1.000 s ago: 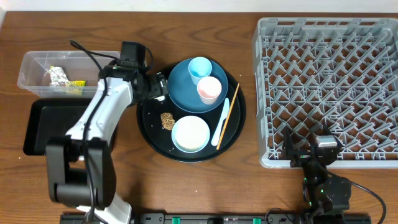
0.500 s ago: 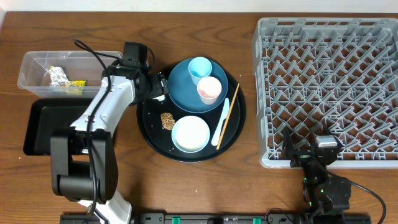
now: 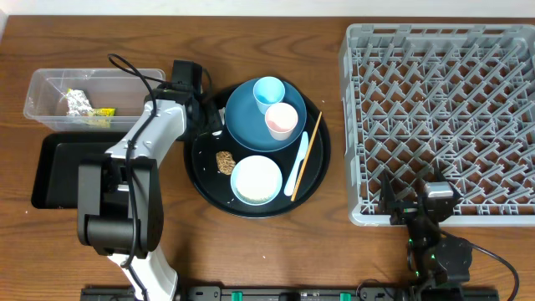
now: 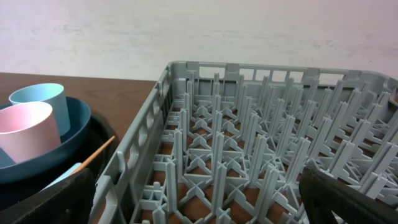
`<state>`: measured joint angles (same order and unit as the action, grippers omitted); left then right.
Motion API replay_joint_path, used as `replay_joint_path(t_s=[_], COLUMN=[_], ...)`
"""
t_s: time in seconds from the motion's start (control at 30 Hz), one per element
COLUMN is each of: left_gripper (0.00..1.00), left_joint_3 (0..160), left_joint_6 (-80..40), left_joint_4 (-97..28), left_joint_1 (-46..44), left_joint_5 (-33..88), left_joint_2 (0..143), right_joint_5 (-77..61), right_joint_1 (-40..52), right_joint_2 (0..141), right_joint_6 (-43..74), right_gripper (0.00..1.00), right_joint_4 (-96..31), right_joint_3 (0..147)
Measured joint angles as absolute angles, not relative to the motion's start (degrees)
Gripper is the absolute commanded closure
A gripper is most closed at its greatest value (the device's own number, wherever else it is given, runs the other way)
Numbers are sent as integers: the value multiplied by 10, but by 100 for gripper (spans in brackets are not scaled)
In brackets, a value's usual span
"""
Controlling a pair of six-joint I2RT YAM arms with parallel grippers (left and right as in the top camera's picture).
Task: Sort waste into correct bins and load items into the dishwasher rack
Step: 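Move the left gripper to the white tissue and grasp it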
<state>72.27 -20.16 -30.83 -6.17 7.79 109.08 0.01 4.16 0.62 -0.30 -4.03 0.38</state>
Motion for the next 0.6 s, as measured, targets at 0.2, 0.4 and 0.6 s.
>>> replay_joint_path(t_s=[0.2, 0.4, 0.6], left_gripper=[44, 45, 55], left_joint_3=[723, 722, 713], left_joint_6=[-202, -202, -204], left_joint_4=[-305, -294, -286], left_joint_1=[-62, -62, -62], left_joint_5=[78, 78, 78], left_joint_2=[1091, 1091, 1092], right_joint_5=[0, 0, 0], right_joint_1=[42, 42, 42], right_joint_2=[6, 6, 6], right_joint_6=[-3, -3, -3], right_gripper=[1, 1, 1], right_joint_4=[-40, -40, -40], right_joint_3=[4, 4, 4])
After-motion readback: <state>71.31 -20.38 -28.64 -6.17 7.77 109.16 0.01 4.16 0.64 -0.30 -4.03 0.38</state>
